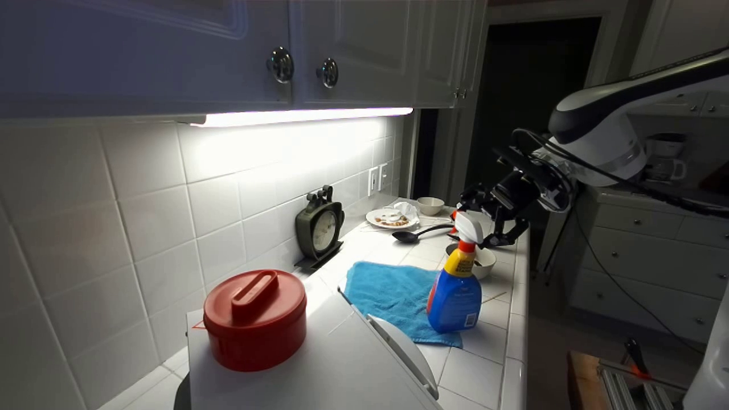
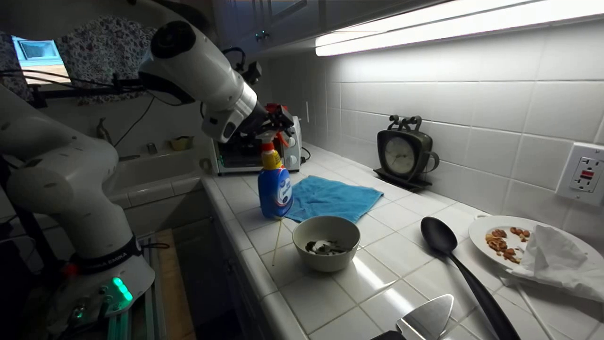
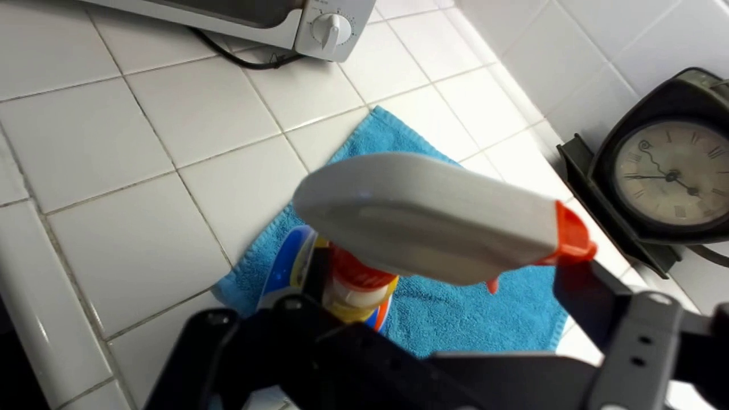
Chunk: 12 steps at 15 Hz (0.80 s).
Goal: Squeeze the spray bottle
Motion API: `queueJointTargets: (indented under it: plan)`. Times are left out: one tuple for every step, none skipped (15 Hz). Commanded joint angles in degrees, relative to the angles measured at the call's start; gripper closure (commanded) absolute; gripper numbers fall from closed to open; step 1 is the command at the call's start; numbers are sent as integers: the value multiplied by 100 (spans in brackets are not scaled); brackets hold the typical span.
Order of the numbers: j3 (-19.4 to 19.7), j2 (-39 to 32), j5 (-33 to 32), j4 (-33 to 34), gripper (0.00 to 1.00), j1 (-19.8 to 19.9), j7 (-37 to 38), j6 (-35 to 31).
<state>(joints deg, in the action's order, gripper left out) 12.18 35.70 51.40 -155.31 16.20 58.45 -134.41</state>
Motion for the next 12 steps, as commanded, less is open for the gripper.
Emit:
queueJointTargets:
  plan:
    - [29,58,363,-74,0,54,-153,270]
    - [4,57,356,-96,0,103,-76,315]
    - [-30,27,289,-82,0,170,70,421]
    - [-102,36,238,-97,0,222,143,390]
    - [-113,28,231,-86,0,243,148,423]
    - [-128,11,223,-78,0,265,164,431]
    - [-141,5,224,-77,0,283,174,432]
    - [-165,0,224,-82,0,312,205,395]
    - [-165,-2,221,-86,0,332,209,385]
    - [-196,-4,197,-97,0,360,219,326]
    - [-209,-23,172,-97,0,381,185,299]
    - [-190,-50,214,-99,0,381,129,284]
